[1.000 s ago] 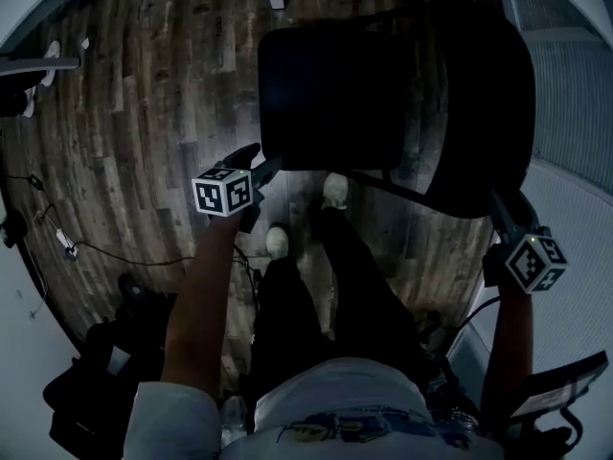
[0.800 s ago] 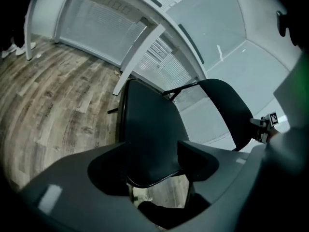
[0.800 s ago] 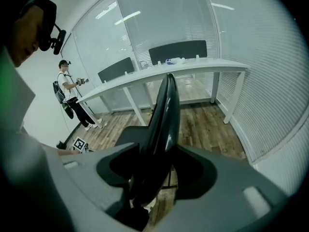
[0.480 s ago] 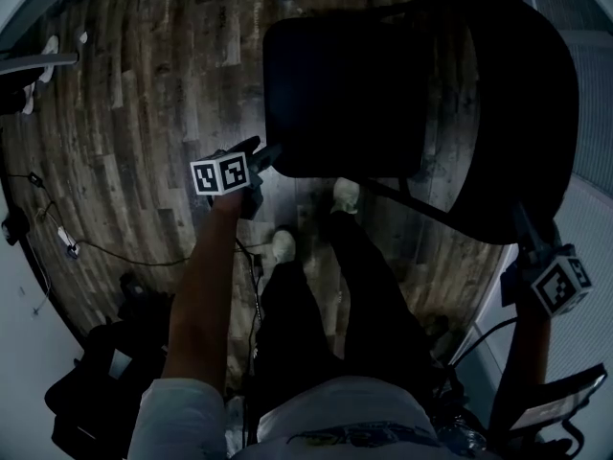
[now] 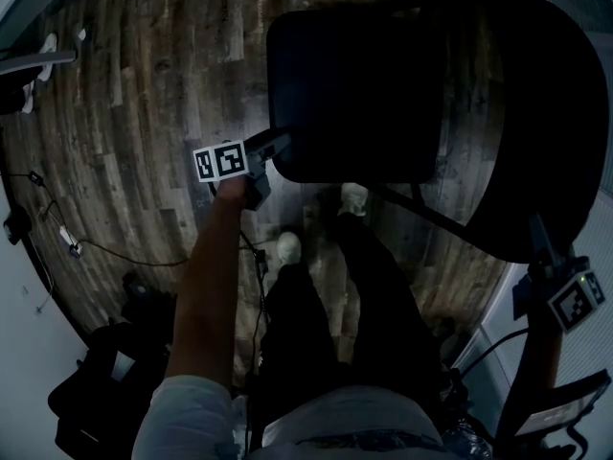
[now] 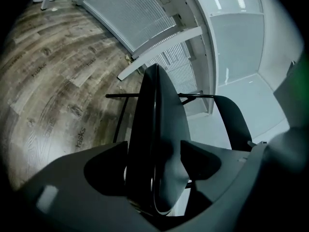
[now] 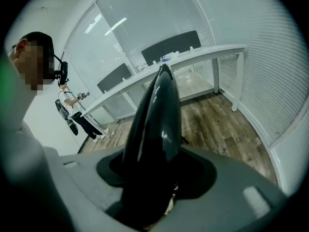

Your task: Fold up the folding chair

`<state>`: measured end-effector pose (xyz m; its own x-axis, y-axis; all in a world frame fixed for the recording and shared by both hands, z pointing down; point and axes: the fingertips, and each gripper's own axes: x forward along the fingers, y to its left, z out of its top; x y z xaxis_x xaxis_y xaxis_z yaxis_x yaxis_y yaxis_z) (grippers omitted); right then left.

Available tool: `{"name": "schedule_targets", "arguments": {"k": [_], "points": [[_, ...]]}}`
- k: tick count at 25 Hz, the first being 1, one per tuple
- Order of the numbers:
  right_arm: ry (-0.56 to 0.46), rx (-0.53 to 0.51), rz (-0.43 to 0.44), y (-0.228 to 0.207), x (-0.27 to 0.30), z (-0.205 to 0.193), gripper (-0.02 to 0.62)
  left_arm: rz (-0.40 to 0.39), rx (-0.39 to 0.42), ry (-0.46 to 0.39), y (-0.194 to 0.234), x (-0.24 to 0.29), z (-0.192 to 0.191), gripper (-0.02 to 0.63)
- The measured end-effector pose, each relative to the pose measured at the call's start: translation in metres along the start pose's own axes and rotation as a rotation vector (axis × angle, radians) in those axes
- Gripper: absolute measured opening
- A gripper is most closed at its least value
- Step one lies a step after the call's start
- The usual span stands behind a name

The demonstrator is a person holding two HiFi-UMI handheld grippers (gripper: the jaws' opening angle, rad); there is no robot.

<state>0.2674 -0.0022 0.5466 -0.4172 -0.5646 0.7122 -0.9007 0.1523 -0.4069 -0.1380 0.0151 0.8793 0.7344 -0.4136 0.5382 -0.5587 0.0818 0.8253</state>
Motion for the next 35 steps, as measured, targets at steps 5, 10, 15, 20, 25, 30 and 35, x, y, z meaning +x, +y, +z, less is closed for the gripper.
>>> {"name": "schedule_targets", "arguments": {"k": [5, 10, 15, 20, 25, 30, 35], "points": [[0.005, -0.018, -0.019, 0.003, -0.003, 0.0, 0.209, -0.051, -0.015, 0.023, 0.001, 0.013, 0.0, 0.356], [0.0, -0.042, -0.02, 0.005, -0.002, 0.002, 0.201, -0.164, -0.037, 0.046, -0.003, 0.023, -0.004, 0.356], [-0.012, -0.064, -0.009, 0.0, -0.002, 0.0, 0.172, -0.263, -0.075, 0.086, -0.007, 0.033, -0.008, 0.334], [-0.045, -0.043, -0.006, 0.006, -0.002, 0.011, 0.125, -0.279, -0.059, 0.09, -0.014, 0.031, -0.006, 0.316], [-0.037, -0.059, -0.02, 0.007, -0.001, 0.01, 0.114, -0.268, -0.065, 0.091, -0.016, 0.028, -0.013, 0.304], [-0.044, -0.105, -0.01, 0.019, -0.003, 0.021, 0.104, -0.27, -0.069, 0.098, -0.032, 0.025, -0.013, 0.288], [-0.04, -0.158, -0.019, 0.022, -0.001, 0.025, 0.1, -0.295, -0.078, 0.113, -0.048, 0.025, -0.017, 0.26]]}}
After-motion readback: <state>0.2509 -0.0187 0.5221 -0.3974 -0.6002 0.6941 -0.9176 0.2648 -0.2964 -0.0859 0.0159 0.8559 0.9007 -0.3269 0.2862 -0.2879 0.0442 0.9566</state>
